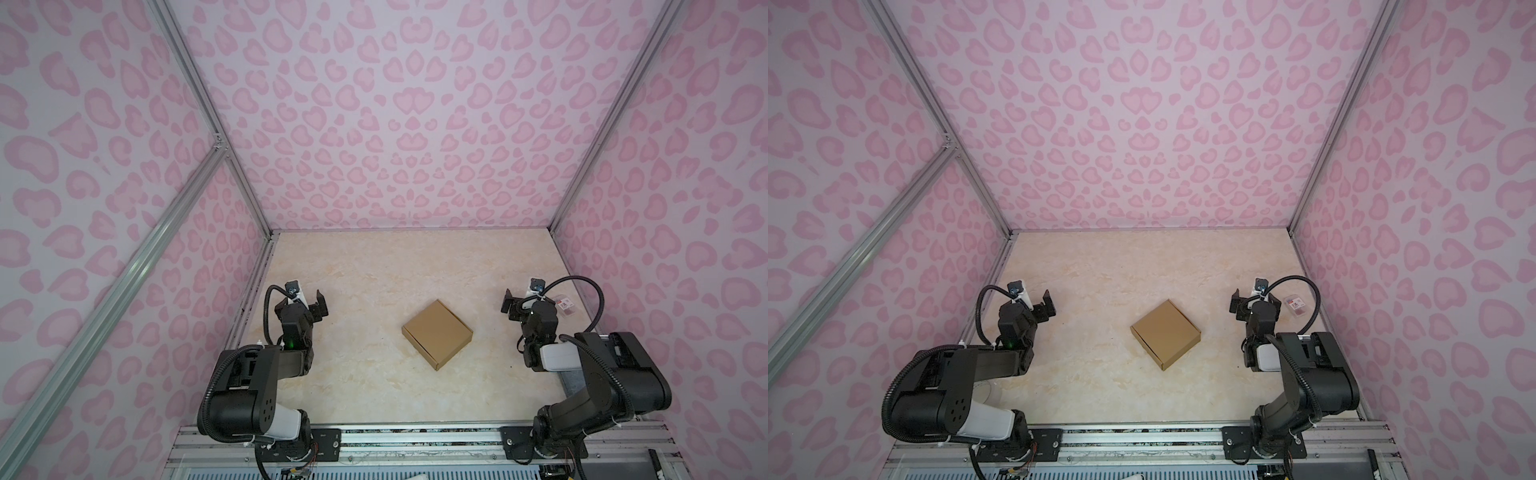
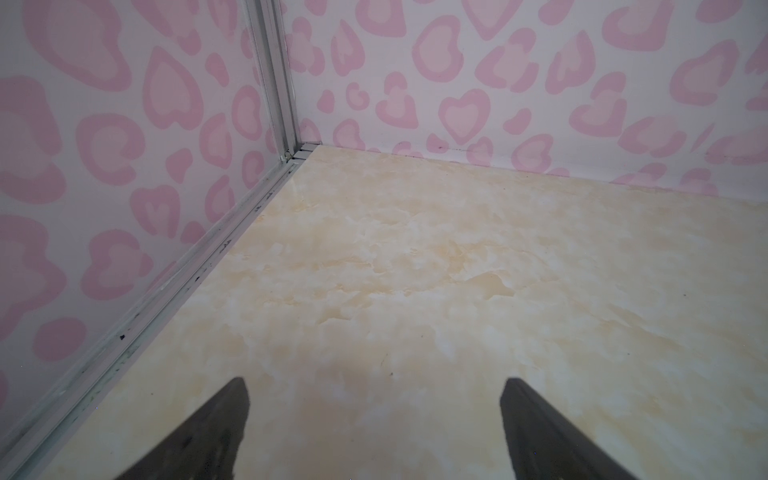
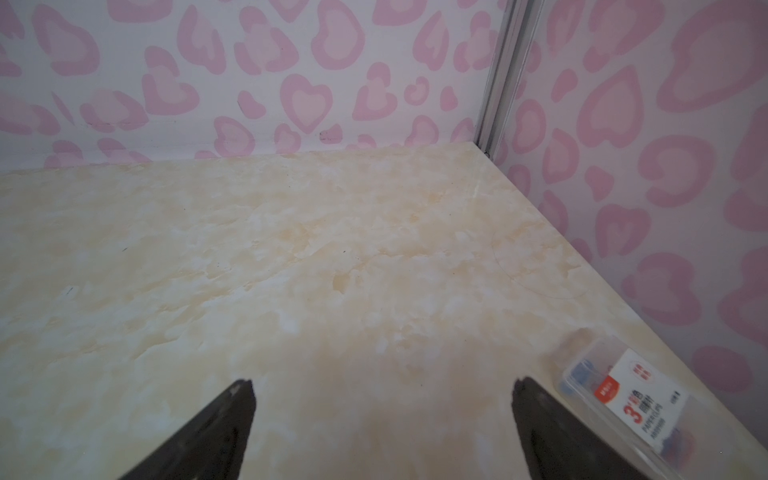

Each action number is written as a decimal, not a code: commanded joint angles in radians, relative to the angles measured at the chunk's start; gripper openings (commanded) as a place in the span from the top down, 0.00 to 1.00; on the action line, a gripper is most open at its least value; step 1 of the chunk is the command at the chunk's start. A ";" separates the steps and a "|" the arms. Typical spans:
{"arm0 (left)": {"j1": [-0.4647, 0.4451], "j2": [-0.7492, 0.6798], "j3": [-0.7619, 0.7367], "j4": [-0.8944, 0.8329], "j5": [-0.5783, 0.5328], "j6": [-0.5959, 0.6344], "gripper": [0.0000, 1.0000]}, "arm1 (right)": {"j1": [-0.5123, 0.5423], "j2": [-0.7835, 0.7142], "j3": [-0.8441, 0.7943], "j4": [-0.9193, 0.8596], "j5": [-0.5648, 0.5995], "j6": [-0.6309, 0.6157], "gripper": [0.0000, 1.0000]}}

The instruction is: Fold the paper box

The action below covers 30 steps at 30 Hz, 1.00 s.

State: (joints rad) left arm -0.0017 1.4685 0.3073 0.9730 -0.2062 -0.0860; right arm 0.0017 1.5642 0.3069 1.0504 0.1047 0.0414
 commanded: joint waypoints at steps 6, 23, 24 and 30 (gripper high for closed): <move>0.000 0.003 0.009 0.030 -0.002 0.006 0.03 | 0.001 0.003 -0.001 0.035 0.006 -0.008 0.01; 0.000 0.004 0.008 0.032 -0.002 0.007 0.03 | 0.001 0.002 -0.001 0.034 0.007 -0.008 0.01; 0.000 0.006 0.010 0.030 -0.002 0.007 0.03 | 0.001 0.003 -0.001 0.034 0.007 -0.008 0.01; 0.002 0.004 0.010 0.030 0.001 0.007 0.03 | 0.001 0.002 -0.001 0.035 0.006 -0.008 0.01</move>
